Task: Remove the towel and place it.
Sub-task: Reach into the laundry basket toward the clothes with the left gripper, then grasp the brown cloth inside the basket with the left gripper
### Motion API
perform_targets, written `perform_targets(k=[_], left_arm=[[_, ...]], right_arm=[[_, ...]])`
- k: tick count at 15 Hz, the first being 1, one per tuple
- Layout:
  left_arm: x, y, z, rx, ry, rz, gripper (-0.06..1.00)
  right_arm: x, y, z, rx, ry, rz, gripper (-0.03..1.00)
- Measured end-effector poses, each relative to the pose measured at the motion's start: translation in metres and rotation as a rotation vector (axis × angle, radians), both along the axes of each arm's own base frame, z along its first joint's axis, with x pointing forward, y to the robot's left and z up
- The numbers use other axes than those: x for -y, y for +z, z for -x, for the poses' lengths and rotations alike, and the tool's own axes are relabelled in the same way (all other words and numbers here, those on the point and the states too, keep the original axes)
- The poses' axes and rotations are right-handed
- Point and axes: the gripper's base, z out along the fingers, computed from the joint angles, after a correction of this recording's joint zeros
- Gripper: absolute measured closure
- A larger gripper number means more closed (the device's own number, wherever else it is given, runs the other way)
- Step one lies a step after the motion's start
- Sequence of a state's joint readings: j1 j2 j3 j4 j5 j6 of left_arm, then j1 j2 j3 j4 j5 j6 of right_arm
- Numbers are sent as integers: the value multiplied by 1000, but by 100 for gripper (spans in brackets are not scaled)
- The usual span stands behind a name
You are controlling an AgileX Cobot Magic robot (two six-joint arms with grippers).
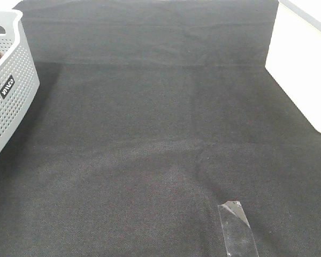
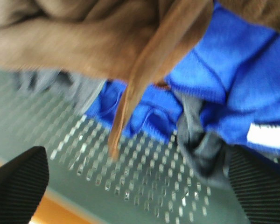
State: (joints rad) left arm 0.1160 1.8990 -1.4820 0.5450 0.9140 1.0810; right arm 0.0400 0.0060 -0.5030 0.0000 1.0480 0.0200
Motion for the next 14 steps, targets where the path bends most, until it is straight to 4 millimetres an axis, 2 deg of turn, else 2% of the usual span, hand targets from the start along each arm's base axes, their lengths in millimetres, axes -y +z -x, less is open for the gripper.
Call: perform_targets(k=[3,7,8,9,10,11,12,14], left_arm=[[-4,-30,-23,-51,-17,-15,-5],[-5,-50,-31,-123,-50,-26,1],[-5,-51,-31,-130,-48,-26,9],[-5,-51,-31,-132,-50,-27,25],[-6,-51,-31,-130,-44,-26,65],[-6,-51,-31,-125,-35,-23,84],[-6,-51,-31,-117,-20,-19,92],[-5,-51,-31,-92,21,-4,94]], right_arm=[[0,0,0,0,0,0,0],[0,0,0,0,0,0,0],[0,0,0,0,0,0,0],[0,0,0,0,0,0,0],[0,0,0,0,0,0,0],[0,0,0,0,0,0,0],[0,0,0,0,0,0,0],[0,0,0,0,0,0,0]])
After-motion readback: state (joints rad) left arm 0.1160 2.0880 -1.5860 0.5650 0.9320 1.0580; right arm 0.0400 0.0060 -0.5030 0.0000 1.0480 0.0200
